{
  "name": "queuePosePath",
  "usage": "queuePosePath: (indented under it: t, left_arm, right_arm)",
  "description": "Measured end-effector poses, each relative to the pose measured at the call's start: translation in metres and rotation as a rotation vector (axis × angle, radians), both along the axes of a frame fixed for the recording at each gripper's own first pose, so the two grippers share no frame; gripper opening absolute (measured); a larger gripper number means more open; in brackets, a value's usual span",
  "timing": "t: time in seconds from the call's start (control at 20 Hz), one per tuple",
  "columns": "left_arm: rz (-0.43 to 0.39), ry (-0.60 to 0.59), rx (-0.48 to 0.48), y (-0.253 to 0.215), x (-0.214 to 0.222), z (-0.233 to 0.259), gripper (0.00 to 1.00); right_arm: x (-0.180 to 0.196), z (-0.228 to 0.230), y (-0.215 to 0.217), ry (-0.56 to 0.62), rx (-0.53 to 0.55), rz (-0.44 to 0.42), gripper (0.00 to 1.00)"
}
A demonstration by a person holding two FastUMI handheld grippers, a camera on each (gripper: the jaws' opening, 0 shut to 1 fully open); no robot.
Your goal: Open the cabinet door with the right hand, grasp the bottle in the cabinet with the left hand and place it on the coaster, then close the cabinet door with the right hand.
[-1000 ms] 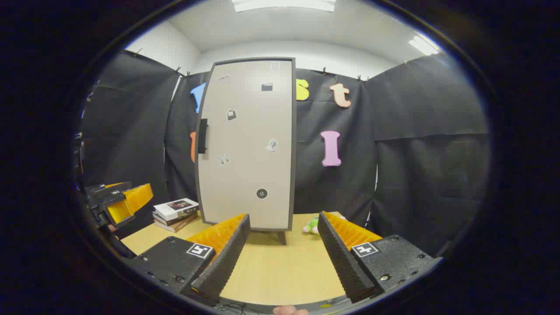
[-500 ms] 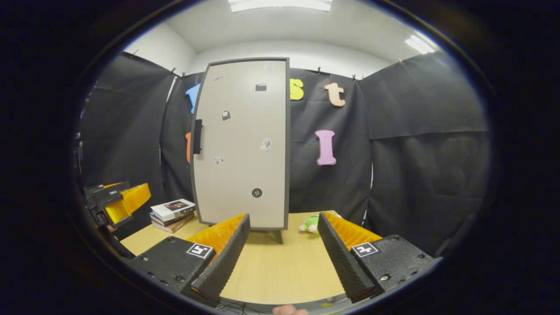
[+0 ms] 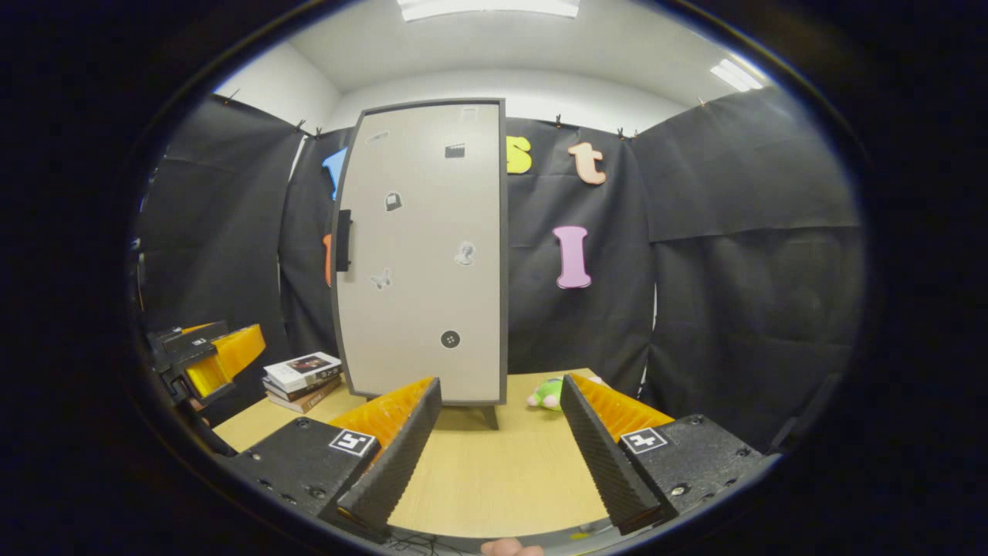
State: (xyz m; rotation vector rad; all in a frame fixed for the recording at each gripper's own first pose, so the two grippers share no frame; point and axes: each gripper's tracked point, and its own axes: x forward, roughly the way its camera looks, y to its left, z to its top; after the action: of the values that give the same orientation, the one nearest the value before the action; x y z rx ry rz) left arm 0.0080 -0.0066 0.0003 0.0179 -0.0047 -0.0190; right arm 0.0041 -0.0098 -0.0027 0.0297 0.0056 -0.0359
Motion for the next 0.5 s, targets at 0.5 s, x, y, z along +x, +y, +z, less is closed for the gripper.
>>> queuePosePath:
  t: [0.5]
  left_arm:
    - [0.011,-0.001,0.046,0.012,-0.006,0.002,0.95]
  right_arm:
    - [0.043,0.04,0.053,-0.032,-0.017,0.133,1.0]
